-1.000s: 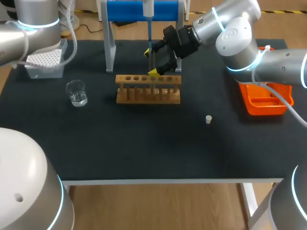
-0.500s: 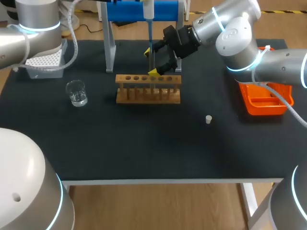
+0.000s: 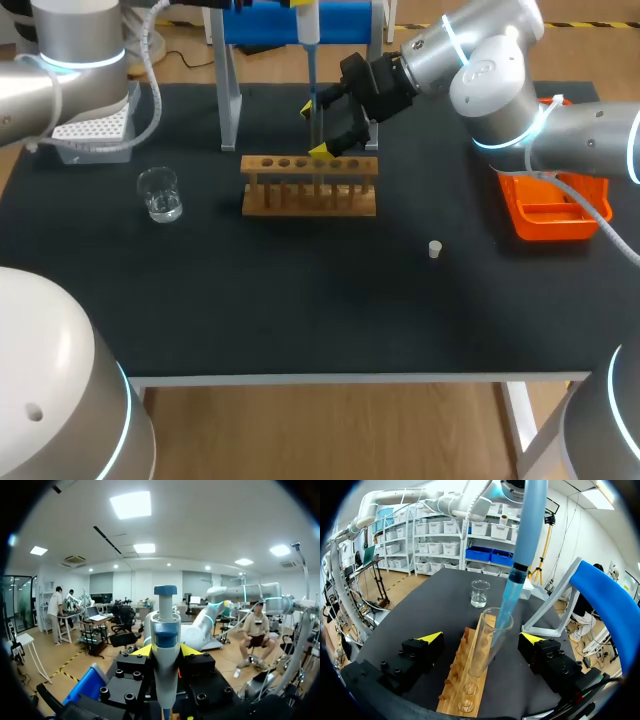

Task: Invert the test tube, pick up the pipette, mount the tip to pipette, aspirate from beaker and dispense into the tube, eject the tip, return the pipette, and cap with the stopper.

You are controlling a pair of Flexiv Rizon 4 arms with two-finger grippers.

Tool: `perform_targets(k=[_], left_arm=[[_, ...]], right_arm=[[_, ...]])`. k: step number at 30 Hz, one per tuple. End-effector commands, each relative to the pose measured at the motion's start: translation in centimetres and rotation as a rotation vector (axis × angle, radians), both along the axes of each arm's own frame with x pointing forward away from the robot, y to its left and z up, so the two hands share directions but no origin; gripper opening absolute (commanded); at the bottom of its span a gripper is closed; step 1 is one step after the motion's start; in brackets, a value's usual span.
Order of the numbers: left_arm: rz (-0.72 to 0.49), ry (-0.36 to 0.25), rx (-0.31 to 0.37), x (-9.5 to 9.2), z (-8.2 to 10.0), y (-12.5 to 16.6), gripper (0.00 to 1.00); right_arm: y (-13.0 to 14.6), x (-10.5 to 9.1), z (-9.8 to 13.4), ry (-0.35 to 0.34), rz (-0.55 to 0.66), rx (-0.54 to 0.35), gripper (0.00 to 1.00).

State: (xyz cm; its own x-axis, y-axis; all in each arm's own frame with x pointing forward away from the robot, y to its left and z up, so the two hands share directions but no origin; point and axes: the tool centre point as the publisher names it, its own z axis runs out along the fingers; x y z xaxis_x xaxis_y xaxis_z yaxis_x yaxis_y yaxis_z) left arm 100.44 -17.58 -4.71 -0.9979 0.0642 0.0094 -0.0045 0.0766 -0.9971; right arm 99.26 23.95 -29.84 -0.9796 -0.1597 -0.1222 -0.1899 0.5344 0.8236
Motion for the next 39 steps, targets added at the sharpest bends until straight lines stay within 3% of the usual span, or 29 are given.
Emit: perform_targets(k=[1,39], left_arm=[[-0.008,0.005,-0.001,0.4,-0.2,0.0,0.00],[-0.013,0.040,-0.007,1.0,-1.3,-0.2,0.00]], right_arm=[[-0.1,0.0,0.1,0.000,0.000,-0.002,1.00],[-0.1,0.0,0.1,0.000,0.000,-0.002,1.00]])
